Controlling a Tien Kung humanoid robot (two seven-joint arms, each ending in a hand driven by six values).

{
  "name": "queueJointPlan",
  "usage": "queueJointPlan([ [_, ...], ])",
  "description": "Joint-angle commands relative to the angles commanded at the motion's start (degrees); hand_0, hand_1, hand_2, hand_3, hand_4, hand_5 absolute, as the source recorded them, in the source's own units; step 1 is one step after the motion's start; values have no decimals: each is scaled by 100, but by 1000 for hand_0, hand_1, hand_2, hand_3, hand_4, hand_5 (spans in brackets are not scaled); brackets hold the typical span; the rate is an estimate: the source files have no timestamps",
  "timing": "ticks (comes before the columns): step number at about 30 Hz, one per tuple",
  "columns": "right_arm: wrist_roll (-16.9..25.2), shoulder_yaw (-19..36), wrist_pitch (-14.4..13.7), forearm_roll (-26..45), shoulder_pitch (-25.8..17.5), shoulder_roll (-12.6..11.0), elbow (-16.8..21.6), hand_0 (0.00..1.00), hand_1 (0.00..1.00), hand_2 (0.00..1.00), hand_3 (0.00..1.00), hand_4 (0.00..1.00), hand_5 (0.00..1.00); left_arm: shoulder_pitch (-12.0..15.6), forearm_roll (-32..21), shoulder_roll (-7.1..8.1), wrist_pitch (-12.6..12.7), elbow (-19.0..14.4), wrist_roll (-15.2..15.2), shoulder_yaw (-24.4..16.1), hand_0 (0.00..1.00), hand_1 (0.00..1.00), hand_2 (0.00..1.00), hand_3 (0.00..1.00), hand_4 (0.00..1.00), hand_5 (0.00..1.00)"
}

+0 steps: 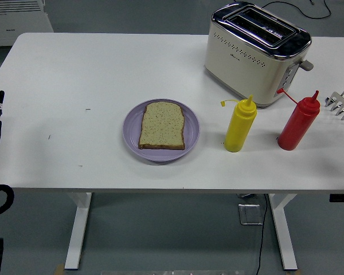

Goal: Pick up the cup,pour liquid into bread,place the cup on the desk

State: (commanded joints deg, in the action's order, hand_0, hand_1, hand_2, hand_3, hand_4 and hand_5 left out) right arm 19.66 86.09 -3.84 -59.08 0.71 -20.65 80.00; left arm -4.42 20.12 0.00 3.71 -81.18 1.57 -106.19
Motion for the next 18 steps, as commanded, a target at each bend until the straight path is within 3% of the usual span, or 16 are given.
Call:
queueJointPlan([
  [7, -95, -230, 95, -281, -118, -36, 31, 992, 938, 988, 998, 962, 360, -4, 4, 0, 4, -3, -2, -6, 794, 766, 762, 693, 569, 998],
  [14, -156, -583, -96, -579, -47, 18, -58, 995, 940, 992, 998, 965, 355, -2, 6, 0, 6, -1, -3, 5, 794, 766, 761, 692, 571, 998],
  [18, -403, -759, -149, -763, 68, 60, -143, 991, 939, 990, 998, 959, 351, 3, 6, 0, 6, 4, -4, 17, 793, 765, 760, 692, 571, 998],
])
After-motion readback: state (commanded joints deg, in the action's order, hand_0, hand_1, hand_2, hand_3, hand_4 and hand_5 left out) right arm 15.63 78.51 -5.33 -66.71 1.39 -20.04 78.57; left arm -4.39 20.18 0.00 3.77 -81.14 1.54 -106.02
